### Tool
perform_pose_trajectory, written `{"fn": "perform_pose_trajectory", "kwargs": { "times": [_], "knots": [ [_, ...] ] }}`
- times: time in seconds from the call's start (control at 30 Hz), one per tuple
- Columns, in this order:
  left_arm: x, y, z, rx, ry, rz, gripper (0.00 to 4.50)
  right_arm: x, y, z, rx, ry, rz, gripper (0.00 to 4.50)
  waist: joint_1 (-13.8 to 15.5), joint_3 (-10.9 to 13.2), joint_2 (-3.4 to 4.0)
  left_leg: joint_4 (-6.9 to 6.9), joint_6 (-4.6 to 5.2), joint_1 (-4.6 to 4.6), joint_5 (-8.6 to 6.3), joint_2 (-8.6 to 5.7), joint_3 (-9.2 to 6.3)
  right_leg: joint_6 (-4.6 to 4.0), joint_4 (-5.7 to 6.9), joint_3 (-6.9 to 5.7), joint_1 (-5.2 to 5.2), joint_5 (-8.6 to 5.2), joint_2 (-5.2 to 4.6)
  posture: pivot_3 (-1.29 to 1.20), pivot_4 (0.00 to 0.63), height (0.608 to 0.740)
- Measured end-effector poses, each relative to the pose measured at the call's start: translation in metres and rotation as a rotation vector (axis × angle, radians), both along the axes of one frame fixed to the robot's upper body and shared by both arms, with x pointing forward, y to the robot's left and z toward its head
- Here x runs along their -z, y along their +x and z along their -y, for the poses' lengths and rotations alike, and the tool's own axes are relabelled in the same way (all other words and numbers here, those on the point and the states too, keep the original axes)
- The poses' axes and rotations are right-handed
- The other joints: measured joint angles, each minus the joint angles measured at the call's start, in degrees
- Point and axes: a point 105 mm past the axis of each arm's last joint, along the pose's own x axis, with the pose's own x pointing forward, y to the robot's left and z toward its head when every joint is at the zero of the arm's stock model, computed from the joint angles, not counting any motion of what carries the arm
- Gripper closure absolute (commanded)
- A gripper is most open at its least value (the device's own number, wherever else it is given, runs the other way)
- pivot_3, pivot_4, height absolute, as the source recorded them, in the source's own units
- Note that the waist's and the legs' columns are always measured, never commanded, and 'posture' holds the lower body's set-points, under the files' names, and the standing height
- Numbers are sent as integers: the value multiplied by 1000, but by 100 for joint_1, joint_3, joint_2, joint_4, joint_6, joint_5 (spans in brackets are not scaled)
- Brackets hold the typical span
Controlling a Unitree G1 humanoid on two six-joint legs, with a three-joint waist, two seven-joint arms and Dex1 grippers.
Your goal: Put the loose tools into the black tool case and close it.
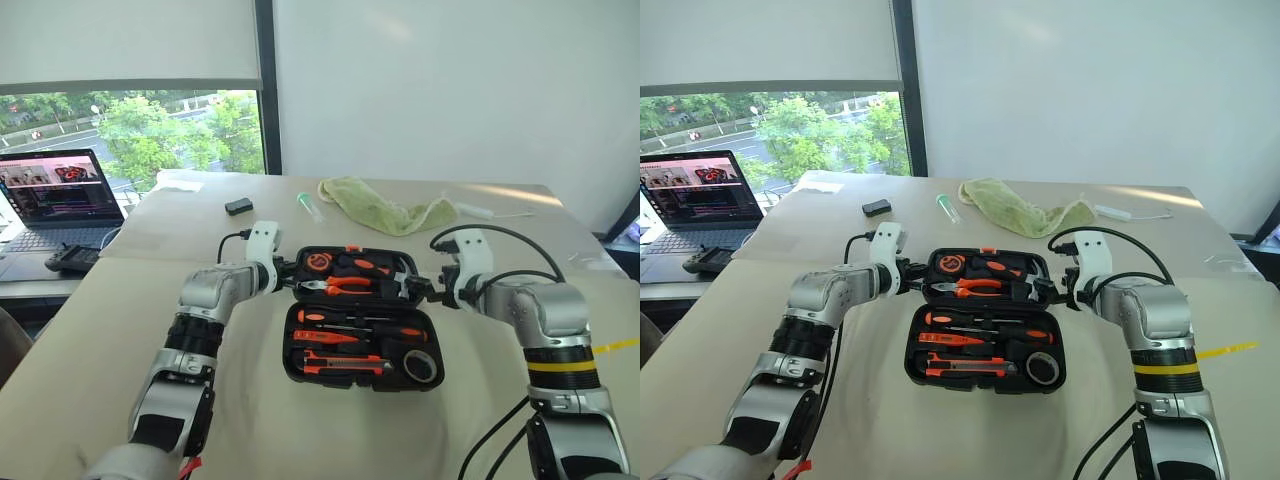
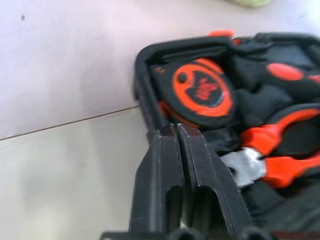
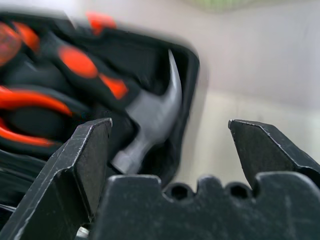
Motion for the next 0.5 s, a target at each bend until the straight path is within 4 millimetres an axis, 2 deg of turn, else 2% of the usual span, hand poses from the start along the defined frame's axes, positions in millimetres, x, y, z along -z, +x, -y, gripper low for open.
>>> {"fn": "perform_pose_trajectory", "kwargs": {
  "times": [0.03, 0.2, 0.5],
  "knots": [
    [2, 1, 0, -3, 9, -5, 2526, 1, 1, 1, 1, -1, -7, 0, -5, 0, 0, 0, -1, 0, 0, 0, 0, 1, 0, 0, 0, 0, 0, 0, 150, 740],
    [0, 10, 1, -9, 71, 1, 2526, -4, 4, 1, -13, -15, -4, 0, -18, 0, 0, 0, -3, -19, 2, 2, -1, 2, -2, -3, -18, 0, 1, 0, 150, 740],
    [-2, 16, 2, -50, 109, -47, 2526, 4, 3, 1, -23, -23, -42, 0, -20, 0, 0, 5, -5, -33, 3, 0, 0, 4, 10, 1, -36, 1, -1, 0, 150, 740]
  ]
}}
